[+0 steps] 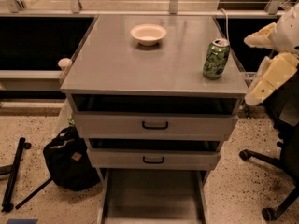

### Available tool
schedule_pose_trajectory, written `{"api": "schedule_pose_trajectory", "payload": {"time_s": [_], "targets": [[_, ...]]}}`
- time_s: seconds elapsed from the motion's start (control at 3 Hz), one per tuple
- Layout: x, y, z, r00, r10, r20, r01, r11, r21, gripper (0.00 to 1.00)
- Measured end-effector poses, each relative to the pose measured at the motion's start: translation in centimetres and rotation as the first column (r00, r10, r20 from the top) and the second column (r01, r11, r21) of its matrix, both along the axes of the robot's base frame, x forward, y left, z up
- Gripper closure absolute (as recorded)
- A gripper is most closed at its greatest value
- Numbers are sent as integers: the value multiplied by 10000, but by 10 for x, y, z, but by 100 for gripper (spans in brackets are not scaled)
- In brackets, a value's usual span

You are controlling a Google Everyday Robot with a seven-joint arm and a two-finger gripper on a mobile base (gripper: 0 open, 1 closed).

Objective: Place green can into bottom drawer

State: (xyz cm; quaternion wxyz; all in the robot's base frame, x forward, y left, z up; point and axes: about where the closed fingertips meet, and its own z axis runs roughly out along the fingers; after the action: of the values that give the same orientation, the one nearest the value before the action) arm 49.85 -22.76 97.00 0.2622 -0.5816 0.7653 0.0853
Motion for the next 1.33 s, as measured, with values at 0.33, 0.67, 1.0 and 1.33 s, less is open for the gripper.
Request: {"api": "schedule_pose_trajectory", "payload": {"time_s": [0.33, 0.67, 1.0, 1.33], "targets": [[36, -10, -4, 9997, 240, -75, -221, 9807, 1943, 0], [64, -10, 1, 9991, 360, 214, -408, 9522, 3026, 0], [64, -10, 1, 9991, 362, 214, -410, 9522, 3026, 0], [62, 8, -6, 9940, 1093, 34, -1052, 9473, 3026, 0]]}}
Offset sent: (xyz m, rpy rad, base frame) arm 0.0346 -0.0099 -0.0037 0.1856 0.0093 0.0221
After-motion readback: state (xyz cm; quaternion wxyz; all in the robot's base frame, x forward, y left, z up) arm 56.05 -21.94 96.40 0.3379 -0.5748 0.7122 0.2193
